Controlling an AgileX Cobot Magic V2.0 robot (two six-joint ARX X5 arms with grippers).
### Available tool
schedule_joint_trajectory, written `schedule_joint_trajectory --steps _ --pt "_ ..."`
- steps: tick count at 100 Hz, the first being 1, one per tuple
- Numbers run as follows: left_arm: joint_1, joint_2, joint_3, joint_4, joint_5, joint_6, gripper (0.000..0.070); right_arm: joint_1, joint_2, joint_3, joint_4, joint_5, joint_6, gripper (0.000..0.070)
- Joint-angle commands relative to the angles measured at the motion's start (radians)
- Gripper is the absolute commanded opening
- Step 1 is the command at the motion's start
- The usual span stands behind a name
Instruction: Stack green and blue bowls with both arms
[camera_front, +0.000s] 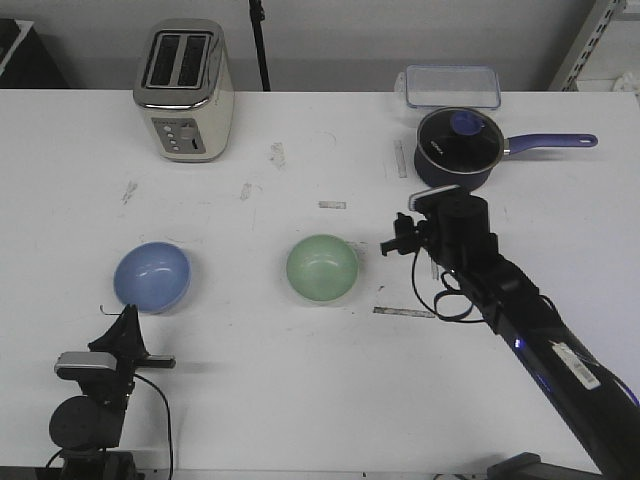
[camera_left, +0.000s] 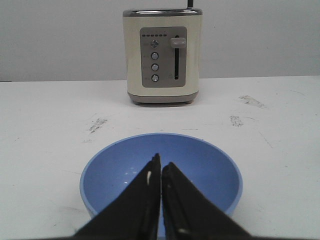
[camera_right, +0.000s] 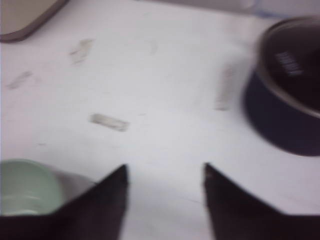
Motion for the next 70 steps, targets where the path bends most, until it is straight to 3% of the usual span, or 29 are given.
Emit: schedule_joint_trajectory --steps 1,5,47,70 --pt "0.001 -0.002 -0.022 0.016 -0.002 0.013 0.0002 -0.031 -0.032 -0.029 0.042 0.002 -0.048 0.0047" --pt "0.001 -0.002 -0.022 0.016 -0.002 0.013 0.0002 -0.060 -0.061 -0.061 0.058 0.000 -0.048 0.0010" --pt "0.001 -0.002 -0.022 0.016 -0.002 0.013 0.0002 -0.309 -0.456 -0.475 0.307 -0.002 -0.044 0.0010" --pt "0.001 -0.002 -0.022 0.016 -0.002 0.013 0.0002 -0.348 -0.679 -0.657 0.334 -0.002 -0.035 0.0010"
